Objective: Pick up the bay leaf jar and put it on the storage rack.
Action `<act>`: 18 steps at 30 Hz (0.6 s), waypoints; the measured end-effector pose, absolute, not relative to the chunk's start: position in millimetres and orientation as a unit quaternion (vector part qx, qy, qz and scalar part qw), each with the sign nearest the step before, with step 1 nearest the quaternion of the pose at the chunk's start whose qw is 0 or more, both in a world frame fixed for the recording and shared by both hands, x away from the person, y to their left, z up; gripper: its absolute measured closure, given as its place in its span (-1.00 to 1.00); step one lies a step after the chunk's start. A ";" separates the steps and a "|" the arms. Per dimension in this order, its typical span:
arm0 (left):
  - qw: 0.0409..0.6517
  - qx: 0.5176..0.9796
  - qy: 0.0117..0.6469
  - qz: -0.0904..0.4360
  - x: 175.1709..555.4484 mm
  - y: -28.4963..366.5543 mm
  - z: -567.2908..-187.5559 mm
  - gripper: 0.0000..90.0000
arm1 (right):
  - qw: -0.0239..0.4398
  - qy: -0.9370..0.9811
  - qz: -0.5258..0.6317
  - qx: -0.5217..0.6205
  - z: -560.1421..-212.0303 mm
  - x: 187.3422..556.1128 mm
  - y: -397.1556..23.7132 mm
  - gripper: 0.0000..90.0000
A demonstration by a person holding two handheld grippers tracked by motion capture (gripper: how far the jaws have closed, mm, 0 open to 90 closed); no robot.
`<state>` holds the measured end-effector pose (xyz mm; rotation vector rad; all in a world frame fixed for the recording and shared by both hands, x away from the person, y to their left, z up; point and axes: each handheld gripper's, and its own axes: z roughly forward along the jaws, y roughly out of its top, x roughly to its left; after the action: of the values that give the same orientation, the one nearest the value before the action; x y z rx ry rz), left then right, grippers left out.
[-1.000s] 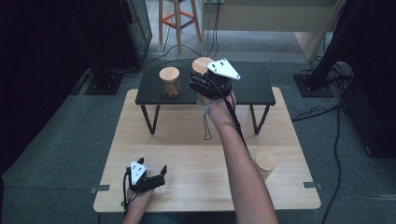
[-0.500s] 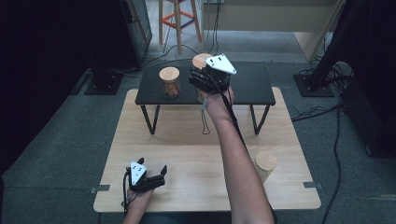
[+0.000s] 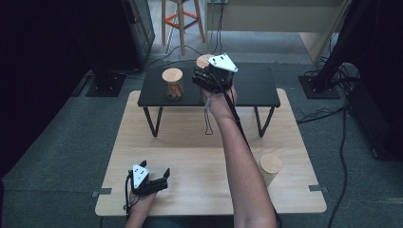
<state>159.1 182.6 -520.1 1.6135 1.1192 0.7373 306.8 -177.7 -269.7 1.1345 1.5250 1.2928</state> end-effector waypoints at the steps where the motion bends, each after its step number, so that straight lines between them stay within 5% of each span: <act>1: 0.498 0.667 0.463 0.305 159.1 182.3 -520.1 -1.00 | 0.409 0.603 0.515 0.452 -270.7 307.3 -178.2 -0.46; 18: 0.501 0.665 0.463 0.305 159.1 182.8 -520.9 -1.00 | 0.391 0.594 0.529 0.463 -272.8 311.6 -188.6 -0.47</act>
<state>159.1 182.8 -520.9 1.6071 1.1183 0.7380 311.6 -188.6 -272.8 1.1768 1.5095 1.3435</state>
